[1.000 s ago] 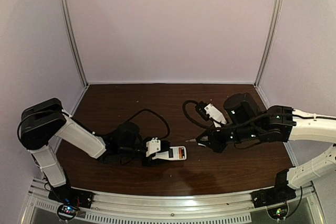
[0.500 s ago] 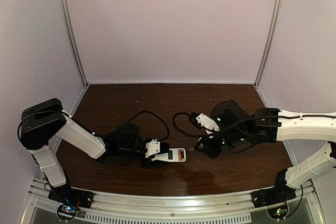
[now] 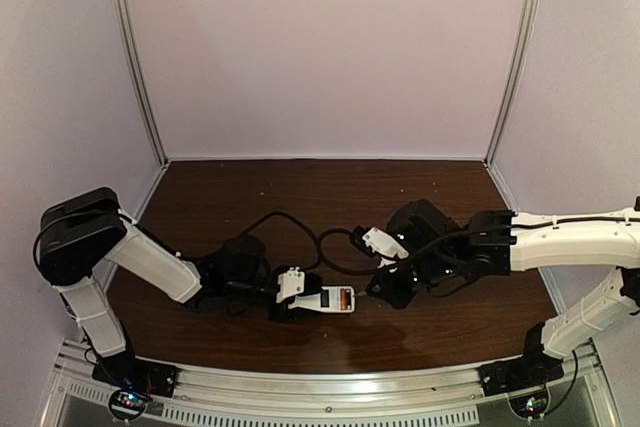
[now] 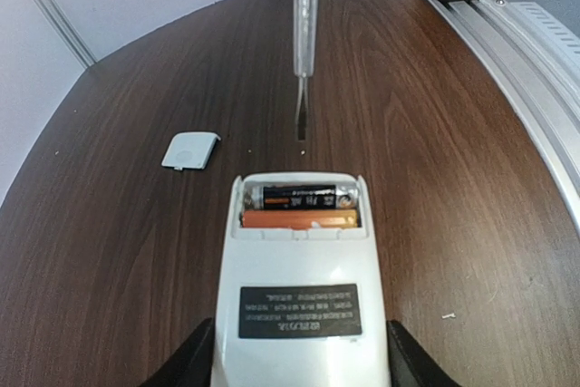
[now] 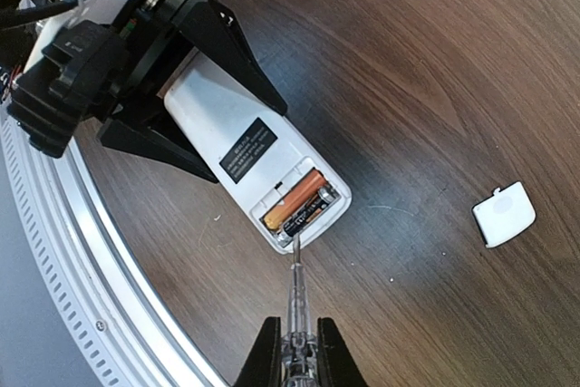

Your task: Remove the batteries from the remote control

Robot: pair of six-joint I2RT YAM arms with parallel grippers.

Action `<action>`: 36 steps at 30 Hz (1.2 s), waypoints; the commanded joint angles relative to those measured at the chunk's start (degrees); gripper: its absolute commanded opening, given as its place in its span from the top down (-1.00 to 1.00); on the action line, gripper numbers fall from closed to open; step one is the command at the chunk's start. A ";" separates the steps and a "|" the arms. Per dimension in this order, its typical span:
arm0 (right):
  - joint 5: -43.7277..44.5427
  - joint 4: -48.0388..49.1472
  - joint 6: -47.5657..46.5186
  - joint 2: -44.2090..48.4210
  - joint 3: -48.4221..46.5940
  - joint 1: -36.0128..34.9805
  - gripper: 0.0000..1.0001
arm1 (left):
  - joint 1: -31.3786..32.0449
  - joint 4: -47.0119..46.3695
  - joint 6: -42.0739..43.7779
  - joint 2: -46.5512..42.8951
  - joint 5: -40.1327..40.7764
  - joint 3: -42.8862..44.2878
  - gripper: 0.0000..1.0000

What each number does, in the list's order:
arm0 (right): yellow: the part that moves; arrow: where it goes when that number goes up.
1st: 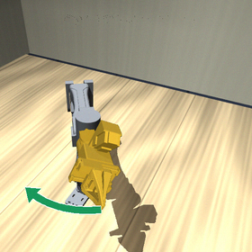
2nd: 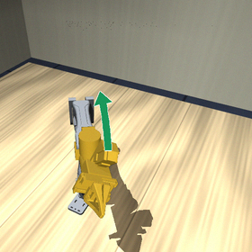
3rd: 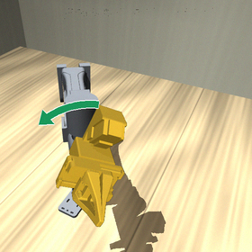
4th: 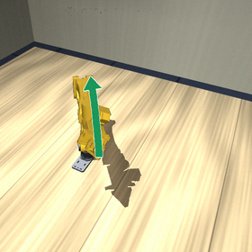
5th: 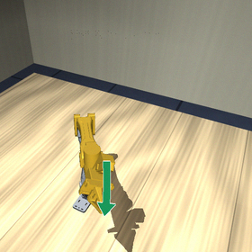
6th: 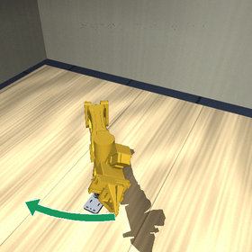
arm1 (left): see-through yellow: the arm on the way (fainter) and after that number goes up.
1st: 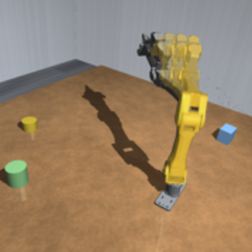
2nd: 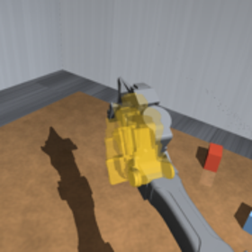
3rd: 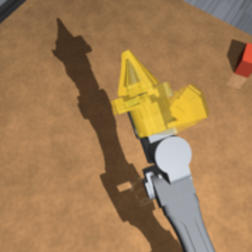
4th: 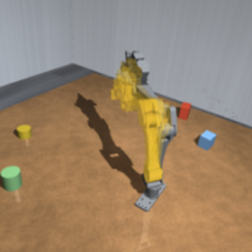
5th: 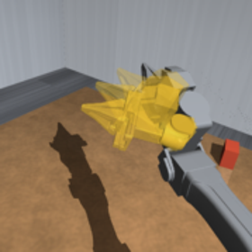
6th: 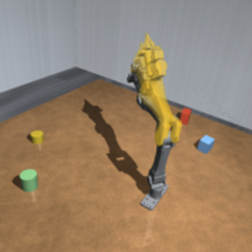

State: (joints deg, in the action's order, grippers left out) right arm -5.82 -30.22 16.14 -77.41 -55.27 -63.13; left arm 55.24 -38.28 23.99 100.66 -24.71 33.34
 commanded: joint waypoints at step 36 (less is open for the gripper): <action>1.75 1.94 -1.19 -5.25 -1.26 -0.50 1.00 | 0.19 -0.13 0.19 -0.38 -1.86 0.40 1.00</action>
State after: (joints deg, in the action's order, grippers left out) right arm -5.72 -28.53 15.18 -82.02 -55.88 -63.31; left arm 55.24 -37.12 23.99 100.66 -25.63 33.34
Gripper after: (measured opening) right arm 0.105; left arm 0.562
